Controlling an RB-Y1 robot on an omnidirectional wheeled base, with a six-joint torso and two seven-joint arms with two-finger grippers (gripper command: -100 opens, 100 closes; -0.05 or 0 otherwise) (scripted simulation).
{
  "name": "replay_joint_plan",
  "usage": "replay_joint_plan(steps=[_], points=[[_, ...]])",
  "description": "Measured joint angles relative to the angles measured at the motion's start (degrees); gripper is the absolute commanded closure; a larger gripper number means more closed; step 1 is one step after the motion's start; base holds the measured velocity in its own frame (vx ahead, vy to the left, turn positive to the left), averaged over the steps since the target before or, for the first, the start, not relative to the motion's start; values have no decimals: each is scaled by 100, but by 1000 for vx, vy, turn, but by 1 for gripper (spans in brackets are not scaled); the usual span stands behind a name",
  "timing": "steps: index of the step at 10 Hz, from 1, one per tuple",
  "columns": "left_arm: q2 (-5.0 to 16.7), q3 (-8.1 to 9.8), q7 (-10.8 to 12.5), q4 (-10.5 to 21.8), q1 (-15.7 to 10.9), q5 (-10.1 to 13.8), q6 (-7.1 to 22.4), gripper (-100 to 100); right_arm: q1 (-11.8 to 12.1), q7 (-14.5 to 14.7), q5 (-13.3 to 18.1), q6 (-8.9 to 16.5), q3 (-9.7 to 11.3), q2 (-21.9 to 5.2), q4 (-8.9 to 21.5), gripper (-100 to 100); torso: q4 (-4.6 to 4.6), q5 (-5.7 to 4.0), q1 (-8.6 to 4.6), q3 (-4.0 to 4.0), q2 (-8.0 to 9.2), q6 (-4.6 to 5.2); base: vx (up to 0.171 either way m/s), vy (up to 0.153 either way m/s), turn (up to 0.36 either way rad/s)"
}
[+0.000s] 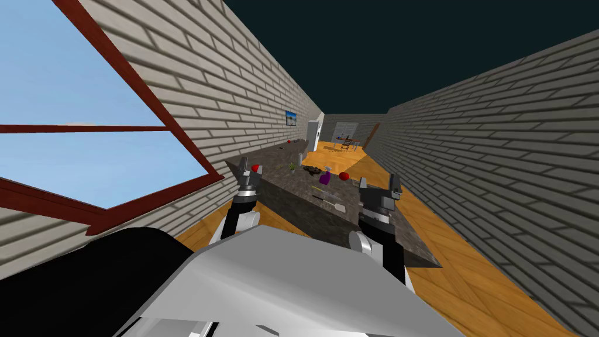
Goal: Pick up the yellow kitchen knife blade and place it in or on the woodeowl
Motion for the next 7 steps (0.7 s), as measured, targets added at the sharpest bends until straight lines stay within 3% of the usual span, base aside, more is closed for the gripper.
replay_joint_plan(steps=[3,7], points=[[0,0,0,0,0,0,0,0,-5,116,92,-60,3,-374,130,-100,1,2,10,3,5,-1,-15,30,92],[0,-1,0,0,-1,0,0,0,-118,428,357,-273,-88,-1051,629,-100,1,4,17,3,5,-2,-18,51,155]])
